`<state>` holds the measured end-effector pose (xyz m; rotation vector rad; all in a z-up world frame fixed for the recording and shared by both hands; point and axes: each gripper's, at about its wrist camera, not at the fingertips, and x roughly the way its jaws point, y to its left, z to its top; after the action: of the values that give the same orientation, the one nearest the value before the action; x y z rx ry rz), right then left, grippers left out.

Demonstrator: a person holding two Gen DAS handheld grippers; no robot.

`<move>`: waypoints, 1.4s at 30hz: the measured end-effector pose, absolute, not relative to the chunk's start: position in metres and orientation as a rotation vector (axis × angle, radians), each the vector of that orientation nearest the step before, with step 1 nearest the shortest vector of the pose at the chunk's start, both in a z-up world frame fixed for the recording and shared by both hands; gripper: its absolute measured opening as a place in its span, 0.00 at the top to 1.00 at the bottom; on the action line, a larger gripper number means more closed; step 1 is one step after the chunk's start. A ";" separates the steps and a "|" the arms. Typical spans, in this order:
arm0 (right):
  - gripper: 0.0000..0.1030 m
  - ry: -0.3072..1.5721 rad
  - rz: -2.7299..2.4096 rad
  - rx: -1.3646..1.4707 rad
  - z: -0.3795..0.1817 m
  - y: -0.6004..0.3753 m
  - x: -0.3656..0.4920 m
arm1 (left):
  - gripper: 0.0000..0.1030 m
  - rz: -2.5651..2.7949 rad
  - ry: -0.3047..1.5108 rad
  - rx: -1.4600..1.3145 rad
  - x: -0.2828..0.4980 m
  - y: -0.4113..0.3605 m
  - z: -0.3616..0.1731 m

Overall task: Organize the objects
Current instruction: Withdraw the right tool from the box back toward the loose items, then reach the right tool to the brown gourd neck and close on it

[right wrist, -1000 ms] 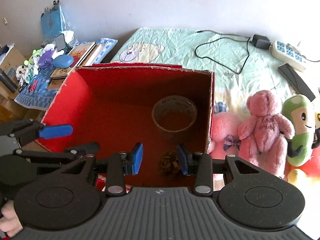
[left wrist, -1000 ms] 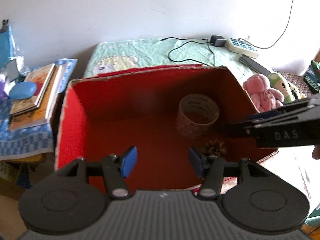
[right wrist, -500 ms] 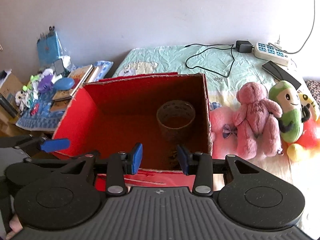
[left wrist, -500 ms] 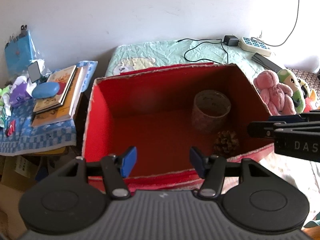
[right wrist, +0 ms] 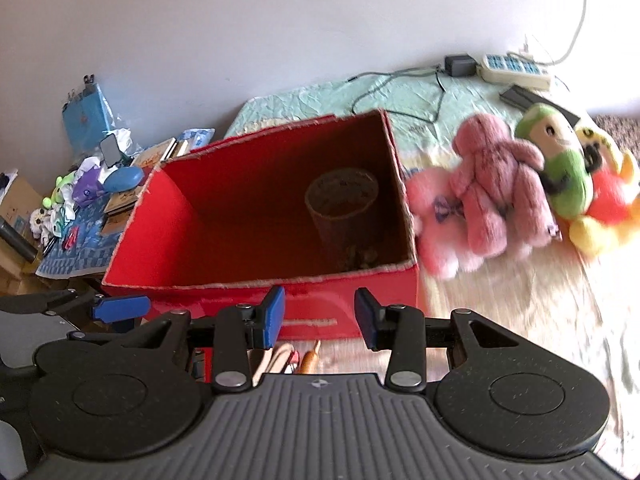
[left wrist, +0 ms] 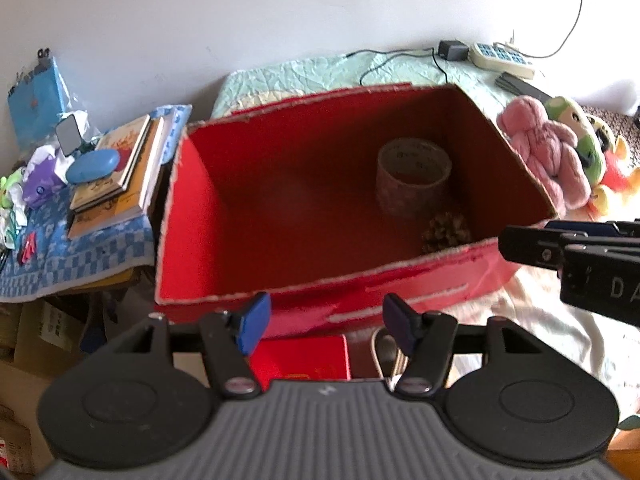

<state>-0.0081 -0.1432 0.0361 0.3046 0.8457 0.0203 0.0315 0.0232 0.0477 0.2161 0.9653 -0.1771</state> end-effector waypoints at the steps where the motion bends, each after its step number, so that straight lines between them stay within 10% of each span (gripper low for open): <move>1: 0.60 0.847 0.014 0.314 0.034 -0.144 -0.010 | 0.36 -0.178 0.968 0.222 0.030 0.022 0.046; 42: 0.60 0.940 -0.002 0.409 -0.025 -0.157 -0.040 | 0.17 -0.200 1.062 0.295 0.009 0.000 -0.009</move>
<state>-0.0403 -0.1567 -0.0254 0.4093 0.9400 -0.0018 0.0093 -0.0005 -0.0089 0.2954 1.0618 -0.1998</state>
